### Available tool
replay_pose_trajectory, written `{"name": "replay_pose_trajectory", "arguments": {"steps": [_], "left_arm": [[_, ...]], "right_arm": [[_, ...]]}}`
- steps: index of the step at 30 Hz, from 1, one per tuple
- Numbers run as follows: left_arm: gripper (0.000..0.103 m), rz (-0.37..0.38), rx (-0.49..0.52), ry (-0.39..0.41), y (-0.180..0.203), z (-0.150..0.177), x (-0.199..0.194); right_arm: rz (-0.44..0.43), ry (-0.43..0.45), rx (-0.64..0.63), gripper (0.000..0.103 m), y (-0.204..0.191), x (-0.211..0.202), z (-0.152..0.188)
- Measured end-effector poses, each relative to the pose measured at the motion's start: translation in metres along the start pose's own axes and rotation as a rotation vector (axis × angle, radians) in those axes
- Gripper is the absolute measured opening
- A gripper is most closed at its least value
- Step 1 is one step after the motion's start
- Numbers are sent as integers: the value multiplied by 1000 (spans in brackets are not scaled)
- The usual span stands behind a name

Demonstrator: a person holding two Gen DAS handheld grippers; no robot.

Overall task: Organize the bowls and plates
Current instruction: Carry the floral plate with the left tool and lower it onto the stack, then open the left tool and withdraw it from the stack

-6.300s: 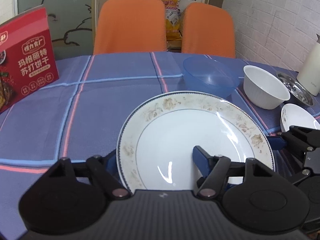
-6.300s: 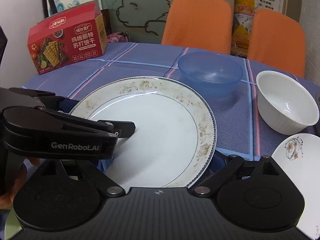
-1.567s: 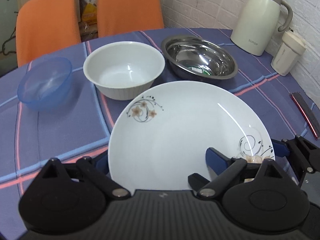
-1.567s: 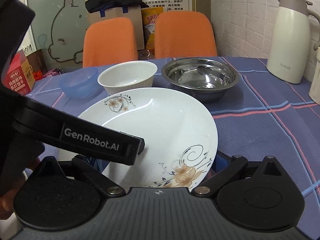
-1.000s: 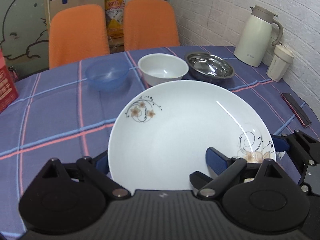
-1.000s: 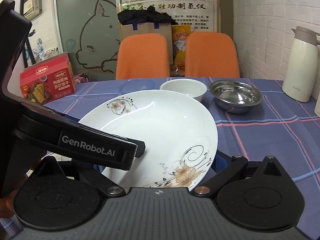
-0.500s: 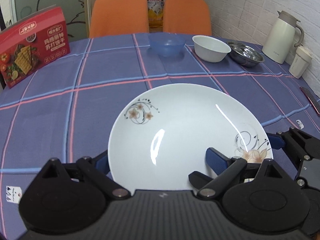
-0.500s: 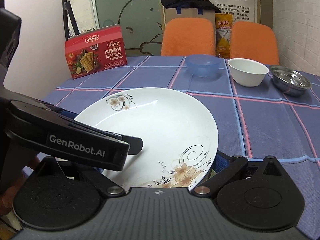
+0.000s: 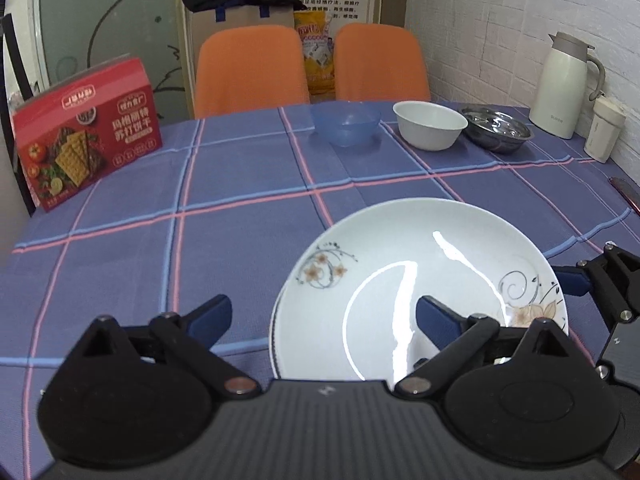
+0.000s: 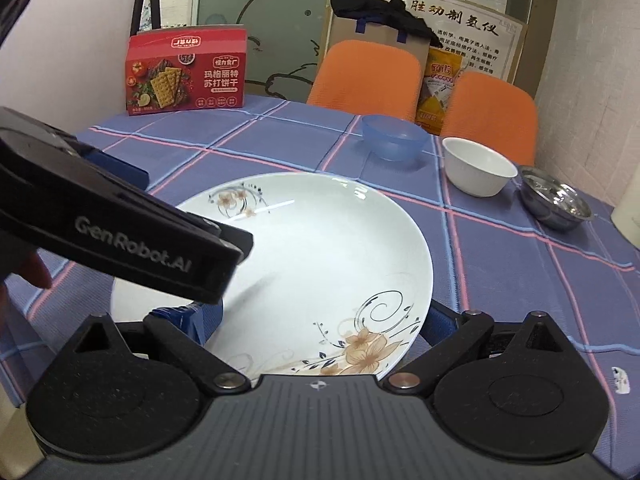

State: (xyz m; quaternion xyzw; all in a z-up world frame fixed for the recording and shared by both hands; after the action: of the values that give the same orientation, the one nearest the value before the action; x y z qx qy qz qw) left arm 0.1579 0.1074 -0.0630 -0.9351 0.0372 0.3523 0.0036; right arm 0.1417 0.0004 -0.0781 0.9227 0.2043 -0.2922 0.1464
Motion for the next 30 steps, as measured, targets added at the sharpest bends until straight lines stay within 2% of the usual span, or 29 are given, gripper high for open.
{"name": "replay_pose_trajectory", "arguments": {"steps": [3, 7, 11, 14, 21, 26, 30], "left_arm": [[98, 3, -12, 12, 0, -5, -3], [98, 4, -22, 15, 4, -9, -4], [98, 8, -20, 15, 9, -12, -3], [99, 19, -17, 21, 18, -19, -1], [99, 50, 2, 15, 52, -34, 12], [99, 69, 13, -8, 74, -43, 26], [100, 53, 53, -10, 92, -53, 35]], "right_arm": [[-8, -15, -17, 88, 3, 3, 3], [-109, -45, 51, 88, 6, 7, 8], [-47, 45, 132, 88, 35, -9, -1], [-58, 69, 209, 88, 55, -15, -3], [-82, 40, 414, 88, 97, -11, 17], [-82, 34, 500, 88, 123, -12, 26], [-78, 34, 553, 88, 141, -11, 29]]}}
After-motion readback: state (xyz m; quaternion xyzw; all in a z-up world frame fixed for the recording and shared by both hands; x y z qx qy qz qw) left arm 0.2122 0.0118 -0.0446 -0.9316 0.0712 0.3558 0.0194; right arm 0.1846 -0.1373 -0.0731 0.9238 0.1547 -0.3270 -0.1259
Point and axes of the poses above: each gripper's, at about its wrist camera, not at the fingertips, and x roughly the way its jaws point, y to its right, z to its underside, the point moved 10 cm from there along x, roughly the way its jaws point, and after that the axes turned 1 degree about z, right-handed, at the moved point
